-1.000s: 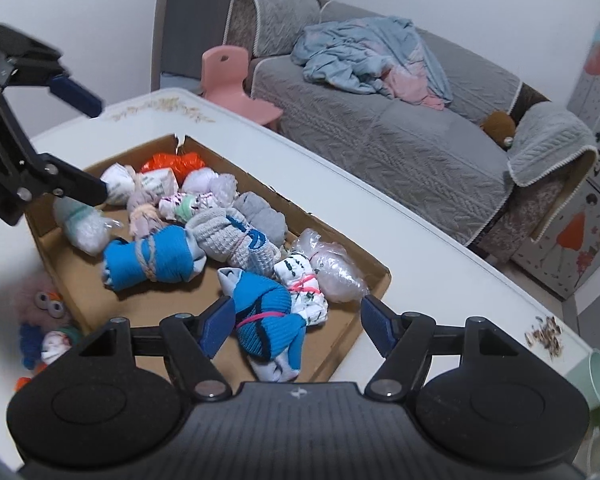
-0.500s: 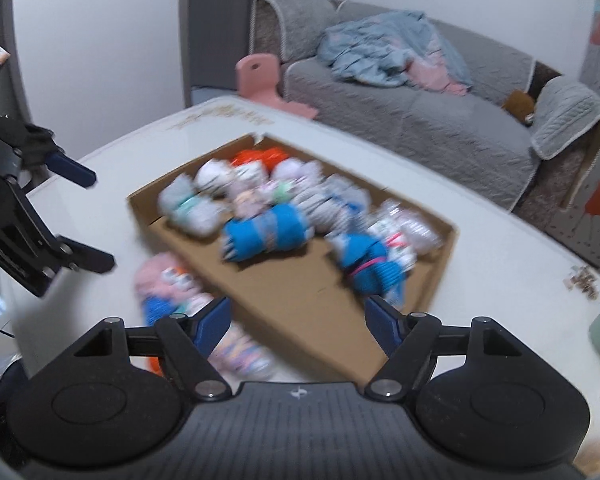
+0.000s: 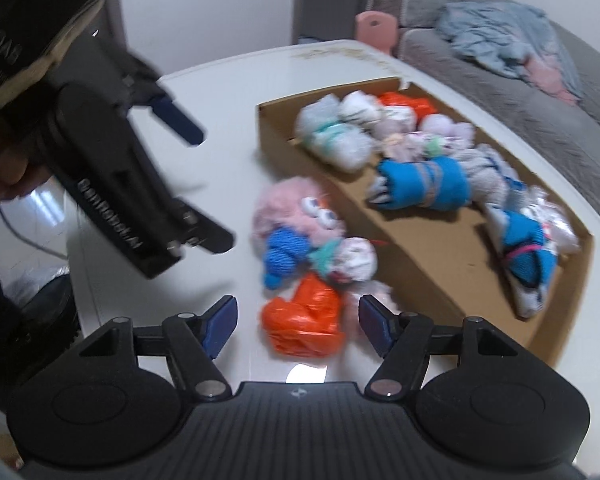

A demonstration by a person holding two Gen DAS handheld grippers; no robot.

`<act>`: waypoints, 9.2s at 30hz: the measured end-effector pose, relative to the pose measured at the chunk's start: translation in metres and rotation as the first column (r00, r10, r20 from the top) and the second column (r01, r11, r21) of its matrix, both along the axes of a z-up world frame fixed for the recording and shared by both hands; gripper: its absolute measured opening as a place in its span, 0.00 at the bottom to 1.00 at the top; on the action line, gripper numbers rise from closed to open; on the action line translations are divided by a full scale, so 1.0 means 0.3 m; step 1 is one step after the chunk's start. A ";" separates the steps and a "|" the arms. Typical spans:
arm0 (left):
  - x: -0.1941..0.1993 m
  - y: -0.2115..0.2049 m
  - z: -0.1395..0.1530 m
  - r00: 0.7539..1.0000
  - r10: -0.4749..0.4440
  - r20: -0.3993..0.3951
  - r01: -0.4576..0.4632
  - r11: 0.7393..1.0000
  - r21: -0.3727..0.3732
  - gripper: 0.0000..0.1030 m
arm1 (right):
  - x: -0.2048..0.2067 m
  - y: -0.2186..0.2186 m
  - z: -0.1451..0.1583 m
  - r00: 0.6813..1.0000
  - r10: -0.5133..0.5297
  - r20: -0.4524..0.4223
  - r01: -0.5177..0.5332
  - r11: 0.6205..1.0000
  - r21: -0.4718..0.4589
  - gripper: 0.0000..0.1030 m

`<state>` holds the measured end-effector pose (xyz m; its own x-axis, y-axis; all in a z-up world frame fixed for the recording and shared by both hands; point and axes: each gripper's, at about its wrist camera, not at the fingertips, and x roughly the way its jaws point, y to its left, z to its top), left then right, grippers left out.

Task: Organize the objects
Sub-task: 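Grasp the orange plastic bundle with right gripper while left reaches toward the pink fluffy toy, then grasp the pink fluffy toy with left gripper while right holds the orange bundle, then carry the pink toy and orange bundle over the box and lower them in, then open both grippers to release the toy and orange bundle in the box, then lift both grippers up and away from the box, then grasp the clear pastel-yarn bundle with right gripper while left reaches toward the teal-and-white bundle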

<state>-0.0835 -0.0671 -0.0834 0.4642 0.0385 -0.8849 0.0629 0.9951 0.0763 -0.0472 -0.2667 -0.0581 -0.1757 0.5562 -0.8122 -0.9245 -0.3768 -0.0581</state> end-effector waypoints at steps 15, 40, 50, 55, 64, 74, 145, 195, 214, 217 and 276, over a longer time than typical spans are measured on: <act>0.006 -0.017 -0.009 1.000 -0.013 0.010 0.013 1.000 0.022 0.98 | -0.017 0.031 -0.074 1.000 -0.014 0.000 0.014 0.997 -0.077 0.45; 0.125 -0.057 -0.089 0.996 0.013 0.088 -0.005 0.996 -0.094 0.97 | 0.141 -0.071 -0.050 0.995 -0.095 -0.023 0.092 0.988 -0.127 0.43; 0.100 0.010 -0.109 0.998 0.021 0.051 -0.016 0.995 -0.094 0.74 | 0.150 -0.076 -0.057 0.995 -0.102 -0.014 0.100 0.988 -0.121 0.55; 0.110 0.002 -0.114 0.998 0.006 0.058 -0.002 0.998 -0.063 0.85 | 0.165 -0.082 -0.062 0.993 -0.118 -0.010 0.116 0.986 -0.117 0.58; 0.139 -0.030 -0.136 0.994 -0.037 0.098 0.044 0.997 -0.065 0.83 | 0.177 -0.083 -0.057 0.991 -0.130 -0.033 0.126 0.986 -0.110 0.48; 0.066 -0.021 -0.069 0.986 -0.142 0.087 0.145 0.989 -0.039 0.42 | 0.209 -0.124 -0.008 0.985 -0.161 -0.069 0.153 0.982 -0.106 0.39; 0.553 -0.288 -0.077 0.926 -0.375 0.044 0.377 0.923 -0.075 0.42 | 0.490 0.201 -0.020 0.997 -0.052 0.055 0.053 0.998 -0.031 0.39; 0.429 -0.222 0.137 0.928 -0.371 0.030 0.371 0.929 0.018 0.99 | 0.421 0.137 0.125 0.991 -0.021 0.133 0.020 1.000 0.014 0.77; 0.085 0.019 0.240 0.976 -0.151 0.155 0.145 0.988 0.048 0.99 | 0.210 0.003 0.164 0.994 -0.071 0.088 0.062 0.993 0.098 0.83; 0.042 -0.016 0.186 0.967 -0.197 0.164 0.184 0.978 0.095 0.99 | 0.156 -0.030 0.133 0.996 -0.067 0.059 0.061 0.993 0.098 0.80; 0.017 -0.227 -0.144 0.817 -0.520 0.248 0.535 0.845 0.008 0.44 | 0.243 -0.100 -0.078 0.999 0.048 0.026 -0.046 0.997 -0.067 0.43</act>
